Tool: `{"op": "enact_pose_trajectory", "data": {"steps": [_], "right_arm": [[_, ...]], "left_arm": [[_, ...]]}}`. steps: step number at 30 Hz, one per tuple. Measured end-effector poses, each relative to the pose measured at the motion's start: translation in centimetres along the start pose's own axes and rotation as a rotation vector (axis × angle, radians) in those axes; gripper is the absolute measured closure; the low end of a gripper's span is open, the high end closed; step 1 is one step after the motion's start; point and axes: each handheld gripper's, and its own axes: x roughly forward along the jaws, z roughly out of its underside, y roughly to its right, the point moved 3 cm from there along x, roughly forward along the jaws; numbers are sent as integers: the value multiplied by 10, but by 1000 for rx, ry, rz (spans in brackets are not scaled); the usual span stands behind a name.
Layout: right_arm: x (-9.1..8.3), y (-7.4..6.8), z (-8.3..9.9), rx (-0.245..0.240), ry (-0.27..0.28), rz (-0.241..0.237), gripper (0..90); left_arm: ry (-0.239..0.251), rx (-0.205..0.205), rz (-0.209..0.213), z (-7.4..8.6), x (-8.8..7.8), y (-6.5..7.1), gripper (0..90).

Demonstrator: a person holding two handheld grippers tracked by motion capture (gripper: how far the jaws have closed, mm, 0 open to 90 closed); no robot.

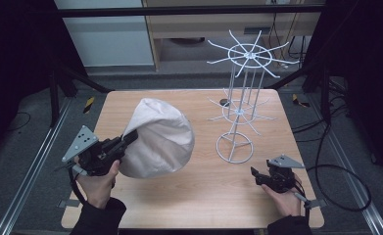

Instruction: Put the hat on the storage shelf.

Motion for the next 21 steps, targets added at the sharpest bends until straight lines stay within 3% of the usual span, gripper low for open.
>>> {"op": "enact_pose_trajectory", "data": {"steps": [7, 21], "right_arm": [[0, 1, 0, -4, 6, 4, 320], [0, 1, 1, -20, 21, 12, 316]], "left_arm": [[32, 2, 14, -8, 1, 5, 888], [170, -20, 52, -44, 17, 14, 888]]}}
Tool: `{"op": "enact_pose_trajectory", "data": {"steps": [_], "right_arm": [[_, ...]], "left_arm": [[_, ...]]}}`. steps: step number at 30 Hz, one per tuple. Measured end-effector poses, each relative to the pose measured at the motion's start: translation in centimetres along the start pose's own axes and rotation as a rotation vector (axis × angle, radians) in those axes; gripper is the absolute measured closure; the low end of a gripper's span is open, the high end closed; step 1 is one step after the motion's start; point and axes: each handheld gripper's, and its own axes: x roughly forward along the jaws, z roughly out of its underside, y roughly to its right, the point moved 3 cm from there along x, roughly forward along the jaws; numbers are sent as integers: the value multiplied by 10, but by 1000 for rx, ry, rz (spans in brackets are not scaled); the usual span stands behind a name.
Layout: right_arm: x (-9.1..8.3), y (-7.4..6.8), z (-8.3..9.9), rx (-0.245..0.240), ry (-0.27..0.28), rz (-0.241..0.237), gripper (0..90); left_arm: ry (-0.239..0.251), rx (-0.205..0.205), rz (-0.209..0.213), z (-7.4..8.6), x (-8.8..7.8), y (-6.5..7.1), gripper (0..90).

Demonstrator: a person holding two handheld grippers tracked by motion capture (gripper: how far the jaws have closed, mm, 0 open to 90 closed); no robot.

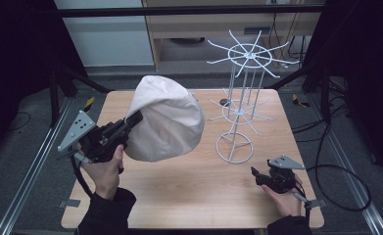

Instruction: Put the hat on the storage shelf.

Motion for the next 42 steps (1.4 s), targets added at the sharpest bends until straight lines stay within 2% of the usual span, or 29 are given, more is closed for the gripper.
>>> {"op": "enact_pose_trajectory", "data": {"steps": [7, 23, 29, 34, 42], "right_arm": [[0, 1, 0, -9, 5, 9, 316], [0, 4, 1, -7, 12, 11, 315], [0, 4, 1, -8, 16, 10, 315], [0, 4, 1, -1, 13, 10, 315], [0, 6, 2, -1, 17, 10, 315]], "left_arm": [[91, -24, 37, -18, 12, 9, 887], [202, -70, 72, -50, 38, 21, 887], [225, -79, 74, -55, 47, 22, 888], [233, -78, 63, -63, 64, 23, 888], [212, -105, 66, -62, 86, 19, 887]]}}
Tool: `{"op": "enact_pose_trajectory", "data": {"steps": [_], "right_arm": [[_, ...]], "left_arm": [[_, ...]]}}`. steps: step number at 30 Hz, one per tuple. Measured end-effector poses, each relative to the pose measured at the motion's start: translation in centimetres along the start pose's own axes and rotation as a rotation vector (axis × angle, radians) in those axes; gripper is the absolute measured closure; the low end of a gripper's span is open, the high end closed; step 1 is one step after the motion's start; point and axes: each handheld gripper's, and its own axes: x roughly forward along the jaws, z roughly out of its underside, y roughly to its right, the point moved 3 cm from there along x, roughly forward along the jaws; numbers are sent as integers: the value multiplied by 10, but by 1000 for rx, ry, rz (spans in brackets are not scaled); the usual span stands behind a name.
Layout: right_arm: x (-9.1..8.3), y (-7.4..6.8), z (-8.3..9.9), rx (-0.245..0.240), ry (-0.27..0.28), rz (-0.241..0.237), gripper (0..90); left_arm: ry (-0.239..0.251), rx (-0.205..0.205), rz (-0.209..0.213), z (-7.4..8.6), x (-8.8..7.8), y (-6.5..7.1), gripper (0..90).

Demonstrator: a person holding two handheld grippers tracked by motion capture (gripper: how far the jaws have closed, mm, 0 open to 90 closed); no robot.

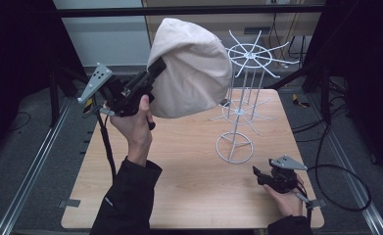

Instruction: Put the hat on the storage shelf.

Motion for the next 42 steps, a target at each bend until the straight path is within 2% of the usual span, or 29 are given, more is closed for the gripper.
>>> {"op": "enact_pose_trajectory", "data": {"steps": [8, 12, 17, 20, 28, 36, 42], "right_arm": [[0, 0, 0, -2, -3, -3, 316], [0, 0, 0, -1, -3, -3, 315], [1, 0, 1, -4, -5, -3, 315], [0, -1, 1, 1, -8, -4, 315], [1, 0, 1, -3, -9, -4, 316], [1, 0, 1, -5, -8, -4, 315], [1, 0, 1, -1, -9, -5, 315]], "left_arm": [[-45, 8, -11, 17, 8, -7, 887], [-60, -3, -13, 23, 8, -12, 887], [-97, 10, -29, 31, 6, -20, 886], [-112, 1, -33, 34, 6, -25, 887], [-170, 17, -34, 42, 9, -30, 884], [-236, 31, -42, 59, 10, -39, 883], [-267, 42, -42, 67, 10, -40, 881]]}}
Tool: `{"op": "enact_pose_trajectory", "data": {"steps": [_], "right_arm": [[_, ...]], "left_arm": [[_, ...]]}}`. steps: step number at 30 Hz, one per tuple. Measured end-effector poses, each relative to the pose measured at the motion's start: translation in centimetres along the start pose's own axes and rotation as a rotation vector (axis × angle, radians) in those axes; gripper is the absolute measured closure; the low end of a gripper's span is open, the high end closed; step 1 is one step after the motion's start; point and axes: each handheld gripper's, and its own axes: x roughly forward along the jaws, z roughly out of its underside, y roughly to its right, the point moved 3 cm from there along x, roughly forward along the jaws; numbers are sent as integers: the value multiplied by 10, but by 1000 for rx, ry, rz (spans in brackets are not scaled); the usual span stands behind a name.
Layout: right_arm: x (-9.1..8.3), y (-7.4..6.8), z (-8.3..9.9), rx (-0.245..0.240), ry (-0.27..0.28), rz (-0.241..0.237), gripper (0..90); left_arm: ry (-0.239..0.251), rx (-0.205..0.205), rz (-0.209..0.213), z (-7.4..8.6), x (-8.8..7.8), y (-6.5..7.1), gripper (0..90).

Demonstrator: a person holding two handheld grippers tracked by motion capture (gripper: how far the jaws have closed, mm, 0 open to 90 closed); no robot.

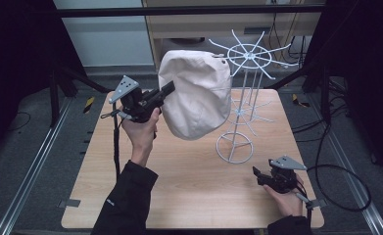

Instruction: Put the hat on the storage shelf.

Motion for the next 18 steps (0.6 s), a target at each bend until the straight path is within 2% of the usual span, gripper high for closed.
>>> {"op": "enact_pose_trajectory", "data": {"steps": [9, 18], "right_arm": [[1, 0, 0, -2, -2, 1, 315], [1, 0, 0, -4, -3, 1, 315]], "left_arm": [[-81, 35, 3, 16, 10, 3, 875], [-123, 54, 8, 26, 19, 8, 872]]}}
